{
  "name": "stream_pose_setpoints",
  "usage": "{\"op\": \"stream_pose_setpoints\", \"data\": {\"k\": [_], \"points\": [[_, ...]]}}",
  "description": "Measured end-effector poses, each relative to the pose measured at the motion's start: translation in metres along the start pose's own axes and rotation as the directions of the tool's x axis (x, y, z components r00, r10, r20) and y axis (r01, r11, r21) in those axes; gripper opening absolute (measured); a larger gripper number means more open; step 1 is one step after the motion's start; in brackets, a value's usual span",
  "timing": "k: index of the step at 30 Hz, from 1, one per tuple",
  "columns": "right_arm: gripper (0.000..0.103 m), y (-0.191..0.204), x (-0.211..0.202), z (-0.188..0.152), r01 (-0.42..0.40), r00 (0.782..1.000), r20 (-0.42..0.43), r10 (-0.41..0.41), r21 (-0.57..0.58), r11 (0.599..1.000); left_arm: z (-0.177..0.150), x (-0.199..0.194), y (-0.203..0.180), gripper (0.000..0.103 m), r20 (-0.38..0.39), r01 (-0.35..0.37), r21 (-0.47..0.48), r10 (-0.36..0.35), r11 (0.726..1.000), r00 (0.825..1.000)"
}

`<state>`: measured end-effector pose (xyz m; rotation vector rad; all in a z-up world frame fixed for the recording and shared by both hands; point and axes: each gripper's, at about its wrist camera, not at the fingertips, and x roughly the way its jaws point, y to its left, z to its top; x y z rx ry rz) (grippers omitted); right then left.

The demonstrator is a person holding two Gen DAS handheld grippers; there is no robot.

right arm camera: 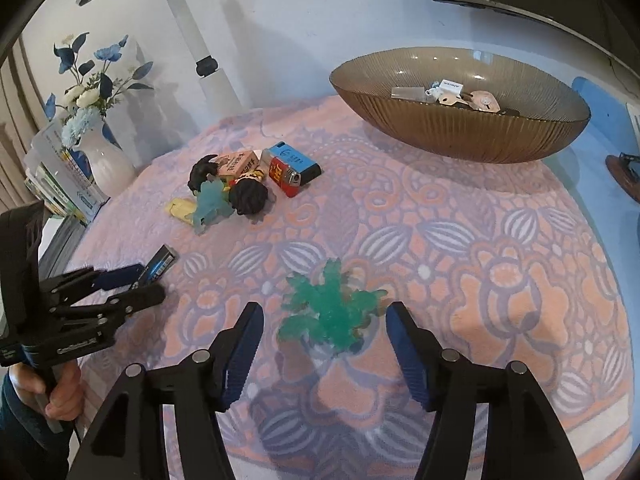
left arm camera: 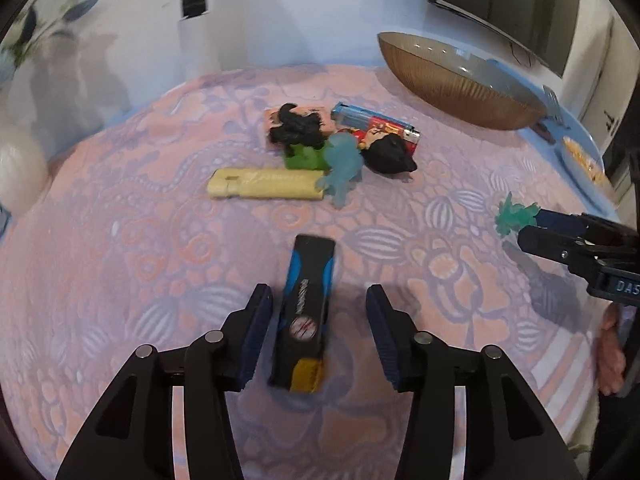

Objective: Organize rigid objects
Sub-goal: 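Grasp the blue USB drive with the left tool while the right tool grasps the green plastic figure, then carry the USB drive and green figure into the brown bowl and open both tools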

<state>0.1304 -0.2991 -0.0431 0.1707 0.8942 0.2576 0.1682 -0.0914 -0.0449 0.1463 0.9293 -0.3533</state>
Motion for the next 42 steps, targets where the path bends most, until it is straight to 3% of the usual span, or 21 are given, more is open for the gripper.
{"op": "stream_pose_setpoints", "data": {"k": [3,7,9,11,14,17,23,28,32,40,41,42], "points": [[0.062,-0.004,0.000,-0.001,-0.016,1.000,0.002,0.016,0.011,1.000,0.002,-0.001,-0.007,0.020,0.011,-0.006,0.030,0.006,1.000,1.000],[0.062,-0.001,0.003,0.000,0.007,1.000,-0.007,-0.007,0.010,1.000,0.000,-0.005,-0.010,0.020,0.029,0.006,0.028,-0.007,1.000,1.000],[0.054,0.008,0.005,0.000,0.062,0.998,-0.008,-0.062,-0.029,0.998,0.000,-0.009,-0.009,0.020,0.041,0.045,0.010,-0.046,0.999,0.998],[0.038,0.020,0.010,0.000,0.126,0.992,-0.009,-0.128,-0.085,0.988,0.003,-0.014,-0.009,0.020,0.057,0.078,-0.010,-0.078,0.997,0.995],[0.038,0.035,0.007,-0.002,0.168,0.986,0.019,-0.167,-0.146,0.975,0.010,-0.025,-0.011,0.020,0.093,0.099,-0.021,-0.097,0.995,0.991],[0.037,0.036,-0.011,0.006,0.138,0.989,0.070,-0.130,-0.132,0.982,0.021,-0.034,-0.015,0.020,0.119,0.119,-0.019,-0.116,0.993,0.986],[0.037,0.002,-0.072,0.047,0.166,0.962,0.228,-0.148,-0.059,0.984,0.069,-0.047,-0.034,0.020,0.184,0.122,0.034,-0.126,0.992,0.975],[0.038,-0.052,-0.105,0.099,0.187,0.935,0.291,-0.203,0.080,0.979,0.137,-0.054,-0.064,0.020,0.267,0.169,0.065,-0.180,0.983,0.947],[0.038,-0.084,-0.102,0.128,0.174,0.936,0.279,-0.217,0.171,0.970,0.187,-0.030,-0.087,0.020,0.263,0.238,0.042,-0.241,0.970,0.934],[0.038,-0.109,-0.057,0.137,0.171,0.966,0.150,-0.210,0.239,0.956,0.204,0.027,-0.126,0.020,0.174,0.262,0.044,-0.265,0.964,0.948],[0.043,-0.111,-0.054,0.136,0.168,0.967,0.148,-0.208,0.244,0.955,0.203,0.030,-0.129,0.022,0.167,0.255,0.055,-0.261,0.965,0.951],[0.048,-0.114,-0.052,0.135,0.171,0.967,0.142,-0.212,0.252,0.952,0.201,0.030,-0.130,0.037,0.156,0.251,0.057,-0.257,0.966,0.954]]}}
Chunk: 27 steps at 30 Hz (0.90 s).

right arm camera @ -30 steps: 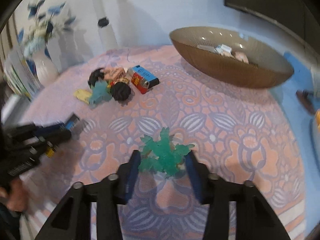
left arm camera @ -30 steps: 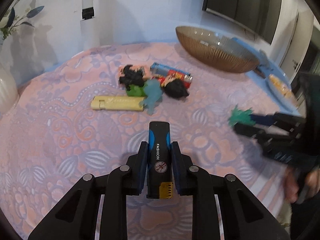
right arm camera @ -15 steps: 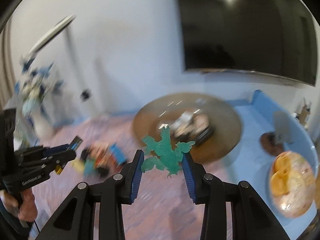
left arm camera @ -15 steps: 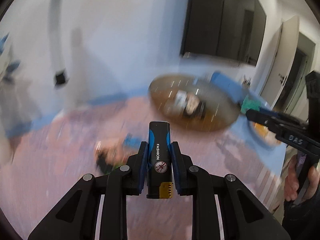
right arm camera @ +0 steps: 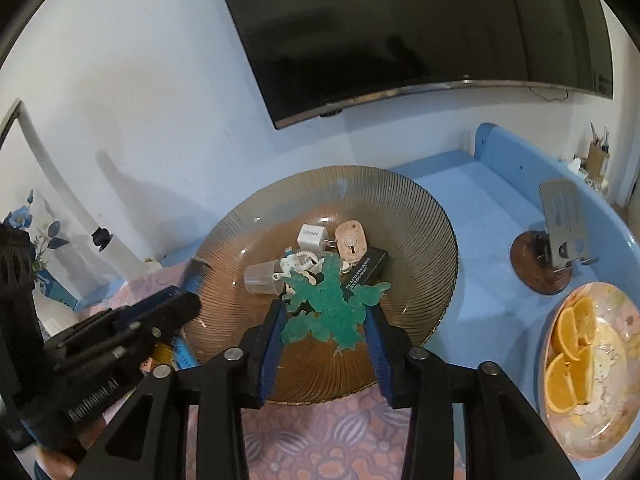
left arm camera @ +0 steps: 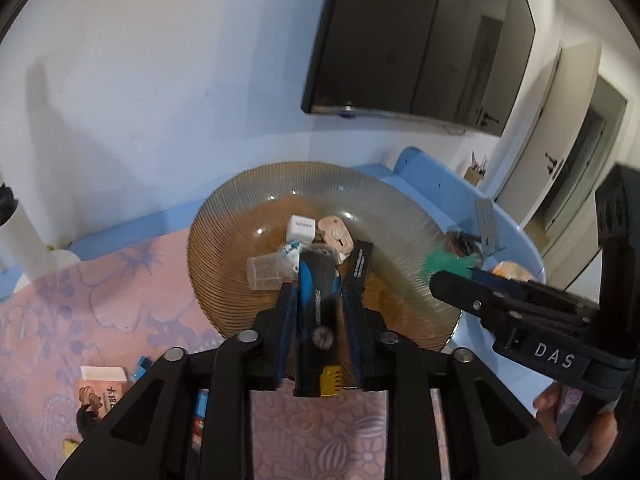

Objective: Organize rigid objects
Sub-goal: 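Carry the USB drive and green figure into the brown bowl and open both tools, then bring both open tools back over the remaining items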

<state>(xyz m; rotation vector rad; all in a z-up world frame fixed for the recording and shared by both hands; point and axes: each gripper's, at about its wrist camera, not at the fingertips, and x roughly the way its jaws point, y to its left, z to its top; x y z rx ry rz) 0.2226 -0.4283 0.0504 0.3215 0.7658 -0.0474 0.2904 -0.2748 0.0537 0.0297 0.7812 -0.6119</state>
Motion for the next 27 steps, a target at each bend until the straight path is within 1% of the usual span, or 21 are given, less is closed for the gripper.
{"op": "stream_pose_setpoints", "data": {"k": [1,2,3,6,8,9,10,11,13,14,15,16,17,18,20,22,24,26,27], "points": [[0.057,-0.002,0.000,-0.001,0.008,1.000,0.000,-0.008,0.009,1.000,-0.001,-0.001,0.000,0.047,-0.012,-0.008,-0.002,0.008,1.000,1.000],[0.059,-0.006,-0.003,-0.001,0.012,1.000,0.014,-0.013,0.020,1.000,-0.003,-0.006,0.002,0.051,-0.009,-0.013,-0.008,0.013,1.000,1.000],[0.059,-0.007,-0.007,-0.002,0.020,0.999,0.028,-0.021,0.029,0.999,-0.003,-0.013,0.005,0.053,0.004,-0.012,-0.012,0.012,1.000,1.000],[0.060,-0.013,-0.021,-0.003,0.031,0.998,0.055,-0.033,0.048,0.998,-0.006,-0.042,0.020,0.053,0.050,-0.014,-0.040,0.016,0.999,0.999],[0.060,-0.011,-0.031,-0.005,0.019,0.997,0.070,-0.023,0.044,0.999,-0.009,-0.066,0.031,0.064,0.086,-0.016,-0.065,0.022,0.998,0.996],[0.061,-0.007,-0.036,-0.006,0.016,0.997,0.076,-0.019,0.034,0.999,-0.013,-0.081,0.037,0.072,0.115,-0.027,-0.080,0.036,0.996,0.993],[0.061,-0.002,-0.041,-0.008,0.014,0.997,0.081,-0.015,0.018,1.000,-0.017,-0.097,0.043,0.074,0.142,-0.040,-0.094,0.054,0.995,0.988],[0.062,0.008,-0.046,-0.011,0.008,0.996,0.084,-0.007,-0.011,1.000,-0.023,-0.112,0.050,0.074,0.165,-0.049,-0.105,0.066,0.993,0.984],[0.063,0.026,-0.053,-0.017,-0.017,0.996,0.087,0.023,-0.062,0.998,-0.035,-0.138,0.062,0.075,0.186,-0.070,-0.128,0.093,0.989,0.978],[0.067,0.038,-0.057,-0.023,-0.037,0.995,0.088,0.045,-0.094,0.995,-0.042,-0.149,0.070,0.075,0.192,-0.090,-0.143,0.116,0.986,0.974],[0.070,0.048,-0.059,-0.028,-0.052,0.994,0.087,0.062,-0.116,0.992,-0.050,-0.158,0.077,0.080,0.194,-0.112,-0.161,0.143,0.981,0.970],[0.079,0.058,-0.060,-0.035,-0.065,0.993,0.087,0.077,-0.139,0.988,-0.058,-0.167,0.087,0.085,0.195,-0.136,-0.180,0.171,0.974,0.966],[0.085,0.070,-0.060,-0.045,-0.074,0.992,0.089,0.090,-0.168,0.983,-0.069,-0.175,0.096,0.086,0.193,-0.160,-0.200,0.199,0.967,0.961],[0.085,0.079,-0.059,-0.052,-0.079,0.991,0.090,0.097,-0.189,0.979,-0.080,-0.180,0.107,0.086,0.182,-0.185,-0.224,0.227,0.957,0.957],[0.085,0.098,-0.050,-0.072,-0.091,0.991,0.071,0.111,-0.238,0.967,-0.102,-0.182,0.126,0.086,0.134,-0.237,-0.256,0.277,0.937,0.951],[0.085,0.110,-0.036,-0.091,-0.090,0.993,0.051,0.107,-0.268,0.959,-0.125,-0.179,0.145,0.086,0.078,-0.315,-0.273,0.347,0.909,0.935],[0.085,0.118,-0.018,-0.108,-0.078,0.996,0.023,0.088,-0.291,0.954,-0.149,-0.169,0.163,0.086,0.010,-0.375,-0.280,0.394,0.884,0.919],[0.085,0.121,0.003,-0.121,-0.090,0.996,-0.026,0.087,-0.290,0.953,-0.168,-0.151,0.178,0.086,-0.054,-0.405,-0.292,0.408,0.866,0.911],[0.085,0.120,0.010,-0.125,-0.101,0.995,-0.045,0.092,-0.284,0.954,-0.175,-0.145,0.183,0.086,-0.069,-0.405,-0.302,0.403,0.863,0.912]]}}
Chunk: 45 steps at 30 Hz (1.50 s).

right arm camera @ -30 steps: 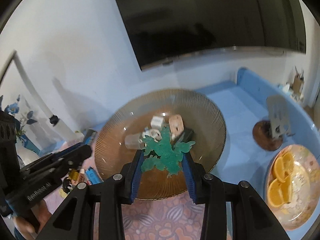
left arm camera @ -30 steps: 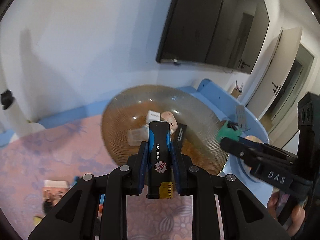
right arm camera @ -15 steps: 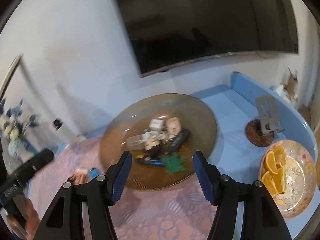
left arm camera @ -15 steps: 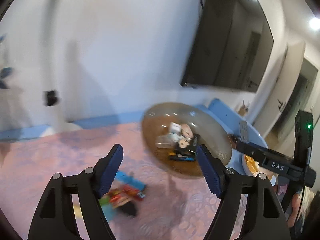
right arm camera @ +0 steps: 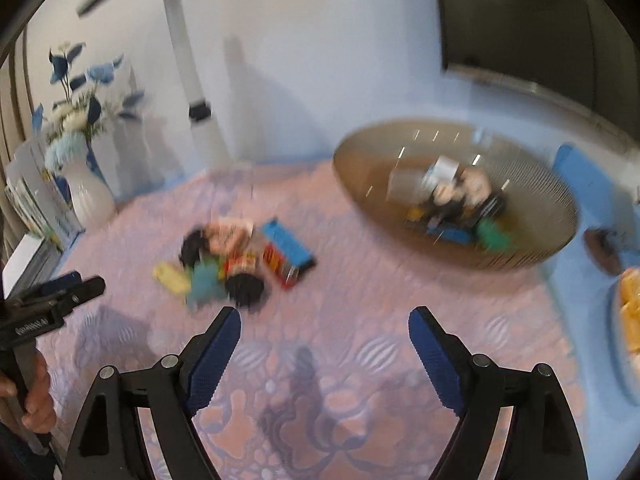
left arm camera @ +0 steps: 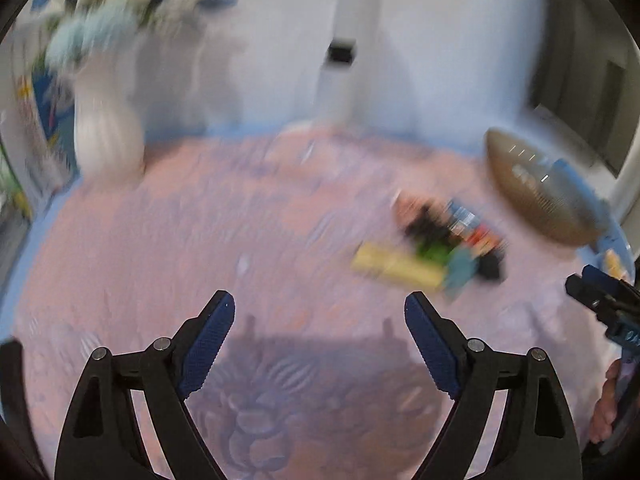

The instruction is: Organize rigid objects

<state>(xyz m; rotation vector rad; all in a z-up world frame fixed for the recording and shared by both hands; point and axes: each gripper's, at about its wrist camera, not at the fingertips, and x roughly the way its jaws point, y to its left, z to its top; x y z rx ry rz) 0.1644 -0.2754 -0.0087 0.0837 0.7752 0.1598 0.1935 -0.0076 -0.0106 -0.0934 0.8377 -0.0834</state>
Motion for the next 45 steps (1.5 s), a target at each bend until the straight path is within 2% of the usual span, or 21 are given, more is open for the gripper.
{"op": "stream_pose_setpoints", "data": {"k": [4,6,9,13,20,26,28,29,32,35,37,40,45], "points": [[0.085,-0.003,0.021,-0.013,0.006,0.998,-0.058,-0.005,0.017,1.000,-0.012,0.021,0.006,0.086,-0.059,0.005,-0.025,-0.007,1.000,0.998],[0.085,-0.008,0.024,-0.013,-0.001,0.998,-0.062,0.003,0.035,0.999,-0.014,0.020,0.003,0.086,-0.036,0.013,-0.016,-0.014,1.000,0.999],[0.085,-0.010,0.030,-0.014,0.004,0.997,-0.073,0.000,0.045,0.999,-0.021,0.024,-0.005,0.086,-0.061,-0.003,0.034,0.005,0.999,0.998],[0.085,-0.006,0.037,-0.015,0.020,0.995,-0.100,-0.017,0.027,0.999,-0.023,0.023,-0.014,0.086,-0.050,-0.021,0.082,0.025,0.996,0.998],[0.085,0.006,0.038,-0.017,0.053,0.994,-0.098,-0.056,-0.029,0.998,-0.022,0.021,-0.015,0.086,-0.042,-0.037,0.085,0.040,0.996,0.998],[0.085,0.003,0.040,-0.016,0.043,0.992,-0.122,-0.043,-0.006,0.999,-0.021,0.022,-0.015,0.086,-0.070,-0.034,0.074,0.040,0.997,0.997],[0.082,0.003,0.040,-0.014,-0.010,0.986,-0.165,0.013,0.021,1.000,-0.018,0.021,-0.022,0.086,-0.070,-0.034,0.094,0.041,0.995,0.997],[0.076,0.003,0.040,-0.011,-0.073,0.978,-0.194,0.083,0.056,0.996,-0.017,0.020,-0.028,0.086,-0.061,-0.023,0.115,0.031,0.993,0.998],[0.072,0.015,0.037,0.000,-0.244,0.936,-0.223,0.274,0.154,0.958,-0.011,0.018,-0.050,0.086,-0.048,0.014,0.160,-0.006,0.987,0.999],[0.071,0.028,0.045,0.017,-0.353,0.890,-0.216,0.401,0.228,0.907,-0.002,0.034,-0.068,0.086,-0.084,0.041,0.183,-0.026,0.982,0.996],[0.069,0.037,0.055,0.024,-0.359,0.883,-0.223,0.413,0.246,0.900,0.001,0.045,-0.074,0.086,-0.112,0.035,0.196,-0.013,0.980,0.994],[0.061,0.047,0.074,0.029,-0.335,0.890,-0.237,0.390,0.242,0.911,0.001,0.058,-0.073,0.086,-0.132,0.019,0.188,0.006,0.982,0.991],[0.054,0.045,0.109,0.032,-0.344,0.867,-0.240,0.437,0.347,0.873,0.006,0.063,-0.075,0.087,-0.130,0.009,0.182,0.015,0.983,0.991]]}}
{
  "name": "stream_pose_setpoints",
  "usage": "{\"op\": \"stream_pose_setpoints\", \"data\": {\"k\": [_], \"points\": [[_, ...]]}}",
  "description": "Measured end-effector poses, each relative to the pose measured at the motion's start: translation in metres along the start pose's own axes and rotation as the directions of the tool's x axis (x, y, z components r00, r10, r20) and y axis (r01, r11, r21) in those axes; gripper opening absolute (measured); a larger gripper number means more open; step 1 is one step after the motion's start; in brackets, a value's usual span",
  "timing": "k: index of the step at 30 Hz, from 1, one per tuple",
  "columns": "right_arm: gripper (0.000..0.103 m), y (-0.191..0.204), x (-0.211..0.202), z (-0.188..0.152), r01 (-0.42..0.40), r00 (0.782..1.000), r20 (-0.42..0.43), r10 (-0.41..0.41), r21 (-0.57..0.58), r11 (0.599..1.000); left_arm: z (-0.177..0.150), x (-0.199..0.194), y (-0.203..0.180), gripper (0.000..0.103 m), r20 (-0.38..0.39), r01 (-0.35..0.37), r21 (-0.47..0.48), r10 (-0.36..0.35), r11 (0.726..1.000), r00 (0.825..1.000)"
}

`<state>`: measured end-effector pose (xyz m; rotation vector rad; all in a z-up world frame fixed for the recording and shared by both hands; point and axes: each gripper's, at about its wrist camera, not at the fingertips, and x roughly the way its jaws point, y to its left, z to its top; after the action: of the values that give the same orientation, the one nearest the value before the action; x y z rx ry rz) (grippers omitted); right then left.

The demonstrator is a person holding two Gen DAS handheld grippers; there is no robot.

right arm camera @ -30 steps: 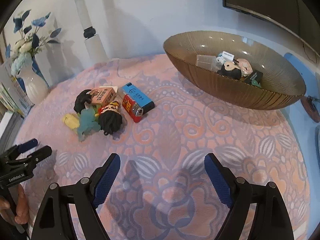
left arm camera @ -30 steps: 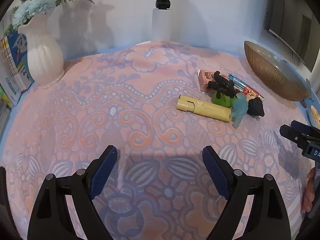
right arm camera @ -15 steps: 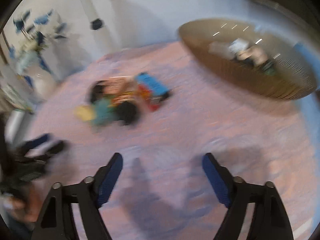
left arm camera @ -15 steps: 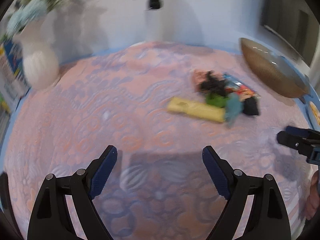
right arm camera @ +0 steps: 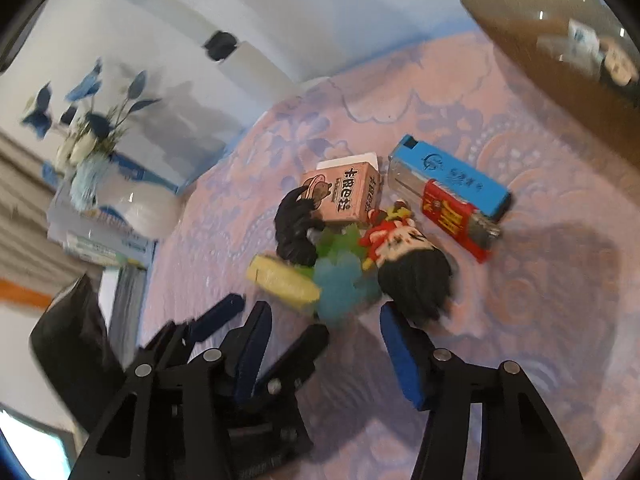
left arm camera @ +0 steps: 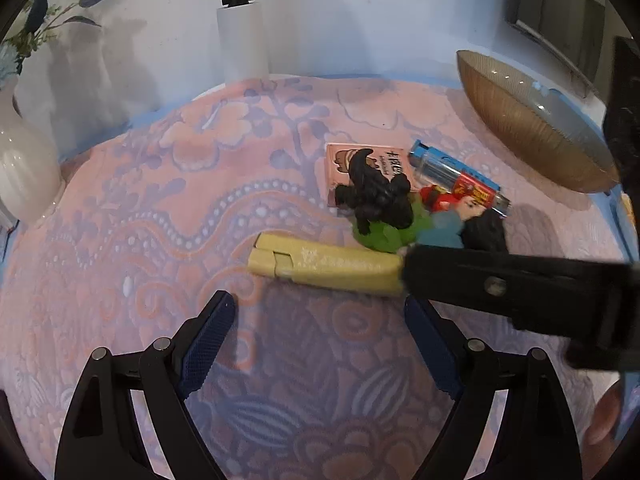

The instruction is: Organize rigid objects

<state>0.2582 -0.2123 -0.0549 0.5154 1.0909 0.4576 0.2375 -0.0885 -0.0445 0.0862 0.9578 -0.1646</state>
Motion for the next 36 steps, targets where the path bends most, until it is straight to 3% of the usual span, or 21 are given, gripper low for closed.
{"op": "stream_pose_setpoints", "data": {"k": [3,4,5,8,16,21,23,24,25,26,27,28,32,36], "points": [[0.041,0.000,0.006,0.004,0.004,0.999,0.033,-0.005,0.010,1.000,0.001,0.000,0.001,0.087,0.007,0.000,-0.004,0.000,1.000,1.000],[0.030,0.000,0.006,0.004,0.023,0.999,0.036,-0.023,-0.002,1.000,0.000,0.000,0.004,0.087,0.007,0.001,-0.007,-0.001,1.000,1.000],[0.028,-0.001,0.006,0.003,0.037,0.999,0.041,-0.036,-0.015,0.999,-0.001,-0.001,0.006,0.087,0.006,0.004,-0.013,-0.003,1.000,1.000],[0.028,-0.012,-0.002,-0.001,-0.003,0.999,0.042,0.004,-0.007,1.000,-0.006,-0.005,0.023,0.087,0.003,-0.009,-0.031,0.009,0.999,1.000],[0.028,-0.024,-0.020,-0.016,-0.001,0.996,0.091,0.009,-0.086,0.996,-0.028,-0.021,0.094,0.087,-0.015,-0.058,-0.141,0.057,0.988,0.998],[0.028,-0.031,-0.022,-0.017,-0.032,0.994,0.099,0.041,-0.084,0.996,-0.013,-0.023,0.087,0.086,0.013,0.133,-0.180,-0.132,0.975,0.991],[0.028,-0.033,-0.023,-0.017,-0.044,0.994,0.098,0.051,-0.079,0.996,-0.004,-0.016,0.076,0.086,0.022,0.142,-0.177,-0.141,0.974,0.990],[0.028,-0.033,-0.022,-0.017,-0.048,0.994,0.098,0.055,-0.076,0.996,0.002,-0.008,0.068,0.080,0.016,0.119,-0.162,-0.118,0.980,0.993],[0.028,-0.034,-0.023,-0.018,-0.056,0.993,0.096,0.063,-0.073,0.996,0.006,0.000,0.061,0.064,0.001,0.094,-0.143,-0.095,0.985,0.995],[0.028,-0.036,-0.023,-0.018,-0.068,0.993,0.093,0.074,-0.065,0.996,0.010,0.009,0.055,0.056,-0.024,0.066,-0.121,-0.069,0.991,0.997],[0.028,-0.039,-0.023,-0.018,-0.081,0.992,0.091,0.086,-0.057,0.995,0.013,0.013,0.049,0.049,-0.011,0.014,-0.086,-0.015,0.996,1.000],[0.028,-0.042,-0.023,-0.017,-0.099,0.991,0.087,0.103,-0.045,0.994,0.014,0.013,0.044,0.033,0.011,-0.004,-0.050,0.004,0.999,1.000],[0.028,-0.052,-0.022,-0.016,-0.167,0.983,0.082,0.166,0.008,0.986,0.007,0.008,0.036,0.023,0.044,0.034,0.005,-0.034,0.999,0.998],[0.028,-0.039,-0.028,-0.021,-0.131,0.987,0.084,0.135,-0.053,0.990,-0.012,-0.011,0.039,0.022,0.061,0.122,-0.022,-0.121,0.992,0.991]]}}
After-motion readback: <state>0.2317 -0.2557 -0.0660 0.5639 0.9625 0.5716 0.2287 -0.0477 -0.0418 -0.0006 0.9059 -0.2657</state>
